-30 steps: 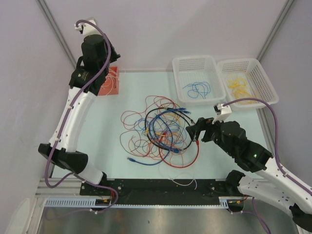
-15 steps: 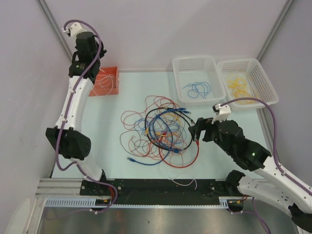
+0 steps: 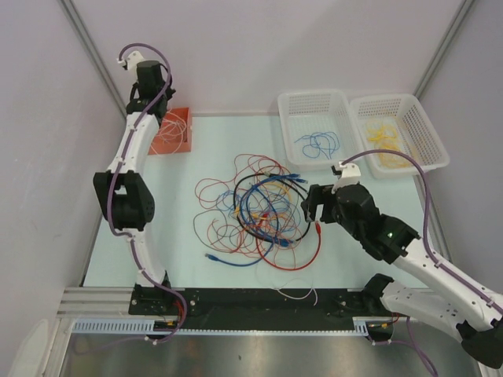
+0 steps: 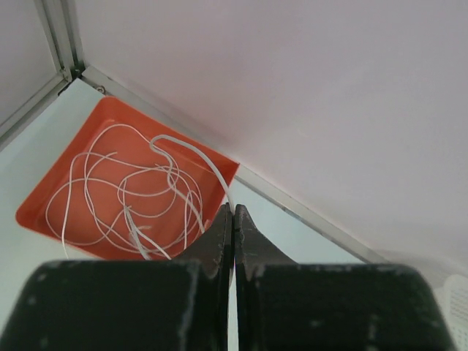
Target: Untangle the cables
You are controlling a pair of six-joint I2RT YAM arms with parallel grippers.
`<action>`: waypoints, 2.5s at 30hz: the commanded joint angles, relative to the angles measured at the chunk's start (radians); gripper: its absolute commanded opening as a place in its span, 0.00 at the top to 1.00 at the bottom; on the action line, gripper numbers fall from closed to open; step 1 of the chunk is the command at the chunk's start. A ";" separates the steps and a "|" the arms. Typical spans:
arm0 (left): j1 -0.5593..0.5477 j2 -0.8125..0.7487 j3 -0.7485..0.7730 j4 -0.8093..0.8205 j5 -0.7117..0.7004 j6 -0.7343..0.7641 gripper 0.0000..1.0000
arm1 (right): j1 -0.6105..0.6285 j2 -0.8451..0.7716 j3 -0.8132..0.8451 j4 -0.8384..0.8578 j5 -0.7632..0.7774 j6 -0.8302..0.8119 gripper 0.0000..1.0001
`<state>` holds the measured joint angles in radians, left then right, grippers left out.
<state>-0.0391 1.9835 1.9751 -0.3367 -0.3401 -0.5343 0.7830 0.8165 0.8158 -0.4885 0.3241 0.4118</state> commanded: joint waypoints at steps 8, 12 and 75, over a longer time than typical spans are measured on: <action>0.036 0.150 0.116 0.132 0.035 -0.038 1.00 | -0.034 0.118 0.019 0.103 -0.051 0.012 0.07; 0.064 0.207 0.129 0.157 0.033 -0.049 1.00 | -0.042 0.136 0.019 0.108 -0.060 0.013 0.07; -0.800 -0.801 -1.395 -0.051 -0.079 -0.407 0.06 | 0.110 -0.168 -0.081 -0.087 0.033 0.209 0.10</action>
<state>-0.8356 1.2217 0.6182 -0.3527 -0.3985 -0.8612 0.8818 0.6724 0.7330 -0.5732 0.3130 0.5945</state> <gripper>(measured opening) 0.940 0.903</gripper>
